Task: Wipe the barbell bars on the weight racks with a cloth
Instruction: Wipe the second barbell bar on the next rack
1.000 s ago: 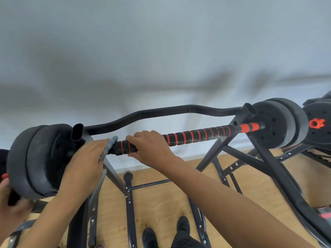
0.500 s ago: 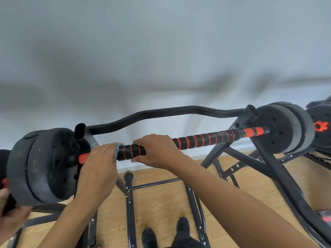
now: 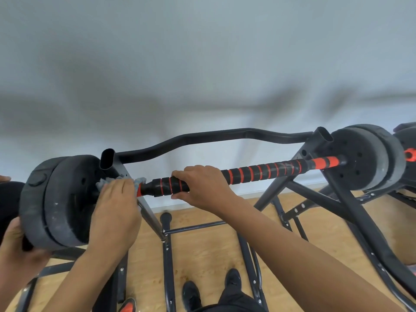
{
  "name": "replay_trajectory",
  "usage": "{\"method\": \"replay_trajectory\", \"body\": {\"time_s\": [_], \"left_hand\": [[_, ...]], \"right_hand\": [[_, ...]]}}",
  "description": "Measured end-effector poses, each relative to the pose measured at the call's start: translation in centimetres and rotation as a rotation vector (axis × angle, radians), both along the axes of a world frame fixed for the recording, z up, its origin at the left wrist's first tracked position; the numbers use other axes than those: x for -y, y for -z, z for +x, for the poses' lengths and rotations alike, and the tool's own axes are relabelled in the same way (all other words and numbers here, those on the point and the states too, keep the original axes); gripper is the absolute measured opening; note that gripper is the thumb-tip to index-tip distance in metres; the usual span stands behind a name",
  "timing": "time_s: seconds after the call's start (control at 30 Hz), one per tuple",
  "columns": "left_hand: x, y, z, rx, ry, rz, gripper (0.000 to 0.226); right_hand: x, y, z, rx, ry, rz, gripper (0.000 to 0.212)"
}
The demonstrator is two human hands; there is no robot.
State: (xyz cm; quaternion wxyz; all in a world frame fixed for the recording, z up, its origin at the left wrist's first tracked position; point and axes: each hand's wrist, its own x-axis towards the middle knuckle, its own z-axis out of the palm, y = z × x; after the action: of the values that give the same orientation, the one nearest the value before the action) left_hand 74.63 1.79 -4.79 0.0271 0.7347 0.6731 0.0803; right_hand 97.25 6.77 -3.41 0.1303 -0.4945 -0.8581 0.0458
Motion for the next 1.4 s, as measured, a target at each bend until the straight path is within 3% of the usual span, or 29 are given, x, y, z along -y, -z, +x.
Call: {"method": "replay_trajectory", "body": {"time_s": [0.17,0.23,0.37,0.53,0.7,0.77,0.87,0.93,1.1,1.27,1.4], "left_hand": [[-0.3,0.9,1.8,0.180,0.168,0.054,0.080],[0.6,0.2,0.5,0.159,0.148,0.055,0.085],[2.1,-1.0,-1.9,0.001,0.004,0.072,0.062],[0.4,0.3,-0.3,-0.063,-0.024,0.076,0.046],[-0.4,-0.3,3.8,0.124,0.077,0.144,0.022],[-0.5,0.1,3.1,0.133,0.121,0.136,0.029],[0.6,0.0,0.7,0.064,0.123,0.068,0.059],[1.5,-0.7,-0.2,0.028,0.052,0.057,0.054],[1.5,0.1,0.2,-0.099,0.016,0.075,0.036],[1.1,-0.4,3.6,0.158,0.098,0.113,0.031],[1.9,0.2,1.3,0.126,0.138,0.053,0.056]], "right_hand": [[0.2,0.0,0.0,0.007,0.010,0.021,0.039],[0.2,-0.1,0.0,0.011,-0.008,0.002,0.041],[-0.1,-1.2,0.2,0.008,-0.020,-0.154,0.055],[-0.7,-2.2,0.5,-0.051,-0.017,-0.346,0.030],[0.1,-1.4,0.2,-0.071,0.039,-0.235,0.028],[0.7,-1.0,0.1,-0.072,0.037,-0.146,0.031],[1.3,-0.4,0.1,-0.045,0.003,-0.016,0.037],[1.6,-0.2,0.3,-0.041,-0.015,0.019,0.039],[1.7,-1.6,1.1,-0.091,-0.014,-0.174,0.037],[1.3,-2.0,1.9,-0.082,0.016,-0.383,0.031],[1.4,-1.9,1.9,-0.148,0.069,-0.364,0.039]]}}
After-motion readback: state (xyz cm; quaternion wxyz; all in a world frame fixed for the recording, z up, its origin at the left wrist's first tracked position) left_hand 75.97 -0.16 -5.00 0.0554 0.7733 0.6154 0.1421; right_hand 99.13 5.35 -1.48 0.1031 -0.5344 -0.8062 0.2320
